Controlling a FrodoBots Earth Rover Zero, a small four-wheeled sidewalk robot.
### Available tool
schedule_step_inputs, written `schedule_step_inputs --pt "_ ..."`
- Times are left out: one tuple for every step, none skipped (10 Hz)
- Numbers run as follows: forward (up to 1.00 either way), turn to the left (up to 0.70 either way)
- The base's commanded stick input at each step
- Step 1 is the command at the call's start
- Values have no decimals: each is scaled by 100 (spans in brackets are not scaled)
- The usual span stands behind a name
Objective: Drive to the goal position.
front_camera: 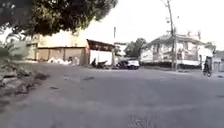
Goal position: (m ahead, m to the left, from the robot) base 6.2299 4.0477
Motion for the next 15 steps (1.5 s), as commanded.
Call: schedule_step_inputs --pt "100 0" --pt "100 0" --pt "100 0" --pt "100 0" --pt "100 8" --pt "100 22" --pt "100 37" --pt "100 40" --pt "100 17" --pt "100 0" --pt "100 0" --pt "100 0" --pt "100 0" --pt "100 0" --pt "100 0"
